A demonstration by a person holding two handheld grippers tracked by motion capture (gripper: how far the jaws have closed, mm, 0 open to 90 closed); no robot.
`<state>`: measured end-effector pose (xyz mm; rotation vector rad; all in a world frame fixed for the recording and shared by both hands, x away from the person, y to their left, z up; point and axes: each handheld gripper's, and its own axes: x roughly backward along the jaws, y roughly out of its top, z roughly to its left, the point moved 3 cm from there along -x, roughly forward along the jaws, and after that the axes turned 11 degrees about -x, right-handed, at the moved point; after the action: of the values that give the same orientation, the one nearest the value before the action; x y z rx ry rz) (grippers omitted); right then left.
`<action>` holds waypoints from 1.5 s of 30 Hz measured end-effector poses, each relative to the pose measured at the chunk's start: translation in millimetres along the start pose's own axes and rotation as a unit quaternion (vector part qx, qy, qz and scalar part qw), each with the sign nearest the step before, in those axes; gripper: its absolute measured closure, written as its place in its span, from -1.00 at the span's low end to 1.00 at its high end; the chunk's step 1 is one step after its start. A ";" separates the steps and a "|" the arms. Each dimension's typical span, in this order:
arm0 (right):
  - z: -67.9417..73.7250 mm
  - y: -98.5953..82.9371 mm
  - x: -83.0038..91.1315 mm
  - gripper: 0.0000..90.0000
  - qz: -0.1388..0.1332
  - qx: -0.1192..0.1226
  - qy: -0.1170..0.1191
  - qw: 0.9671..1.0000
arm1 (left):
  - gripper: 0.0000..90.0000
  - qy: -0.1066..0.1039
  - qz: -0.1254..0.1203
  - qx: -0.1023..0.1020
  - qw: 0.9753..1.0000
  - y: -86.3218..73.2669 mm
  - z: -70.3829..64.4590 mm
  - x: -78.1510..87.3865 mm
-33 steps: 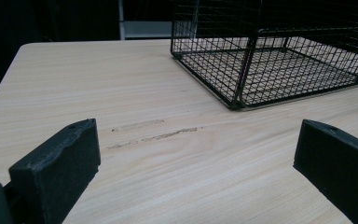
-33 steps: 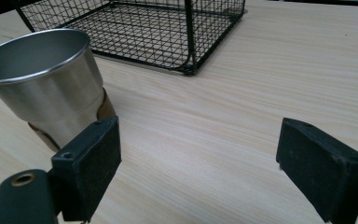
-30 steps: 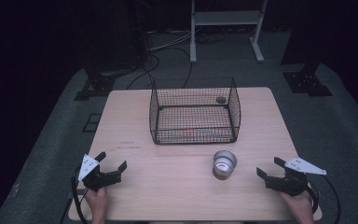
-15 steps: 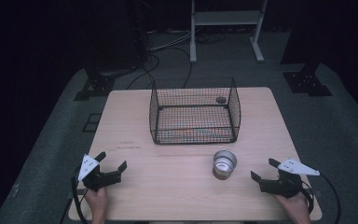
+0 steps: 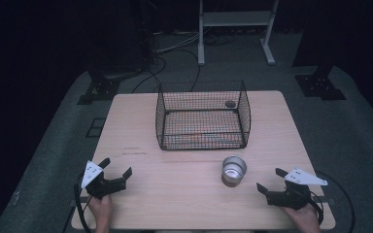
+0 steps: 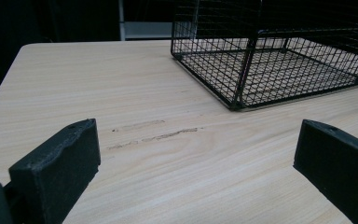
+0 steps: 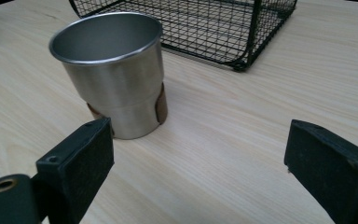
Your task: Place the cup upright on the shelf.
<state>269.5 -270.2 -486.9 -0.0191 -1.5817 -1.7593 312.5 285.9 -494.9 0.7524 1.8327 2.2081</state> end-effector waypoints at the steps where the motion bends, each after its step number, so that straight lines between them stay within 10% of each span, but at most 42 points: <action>1: 2.8 -0.3 0.4 -0.83 0.001 -0.002 0.005 1.000 | -1.00 0.000 0.000 0.000 1.000 0.0 0.0 0.0; 27: 40.0 2.0 -16.9 -0.94 0.012 0.008 0.041 0.999 | -1.00 0.001 -0.001 0.001 1.000 0.1 0.0 0.2; 45: 53.0 9.9 -41.8 -0.94 0.029 0.021 0.019 0.999 | -1.00 0.001 -0.002 0.000 1.000 0.2 0.1 0.4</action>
<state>280.3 -202.8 -486.1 -0.0107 -1.5743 -1.6729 312.2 286.1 -494.6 0.7477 1.8342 2.2067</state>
